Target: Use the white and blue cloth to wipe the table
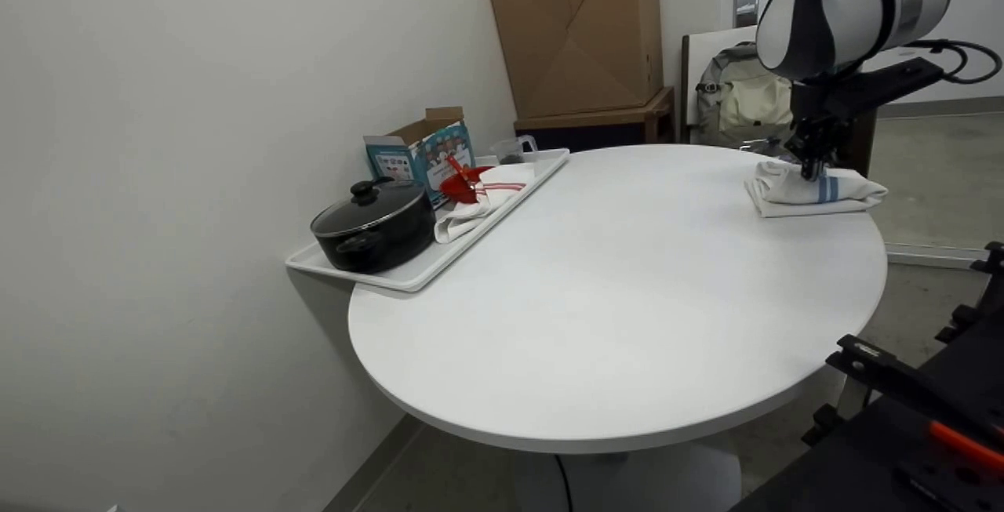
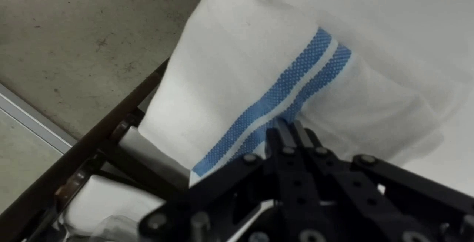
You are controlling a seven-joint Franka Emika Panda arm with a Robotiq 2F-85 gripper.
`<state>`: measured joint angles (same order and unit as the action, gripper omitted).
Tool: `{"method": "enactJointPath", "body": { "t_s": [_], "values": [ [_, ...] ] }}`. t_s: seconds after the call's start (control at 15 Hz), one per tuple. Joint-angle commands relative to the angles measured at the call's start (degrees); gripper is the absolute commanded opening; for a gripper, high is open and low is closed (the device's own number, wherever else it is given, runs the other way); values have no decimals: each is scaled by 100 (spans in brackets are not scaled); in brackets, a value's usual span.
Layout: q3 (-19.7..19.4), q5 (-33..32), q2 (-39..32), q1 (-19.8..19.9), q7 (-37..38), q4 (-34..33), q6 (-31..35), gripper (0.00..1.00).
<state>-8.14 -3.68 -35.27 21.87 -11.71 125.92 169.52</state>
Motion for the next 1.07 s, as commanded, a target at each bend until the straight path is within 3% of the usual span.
{"method": "enactJointPath", "body": {
  "t_s": [0.0, 0.4, 0.8, 1.0],
  "values": [
    [-159, 101, -559, -140, 315, -775, -203, 0],
    [-327, 97, -1316, -645, 978, -1873, -565, 0],
    [-400, 12, -1910, -1550, 1730, -3093, -1158, 0],
    [-273, -73, -1984, -2042, 1834, -3234, -1128, 0]
  ]
}}
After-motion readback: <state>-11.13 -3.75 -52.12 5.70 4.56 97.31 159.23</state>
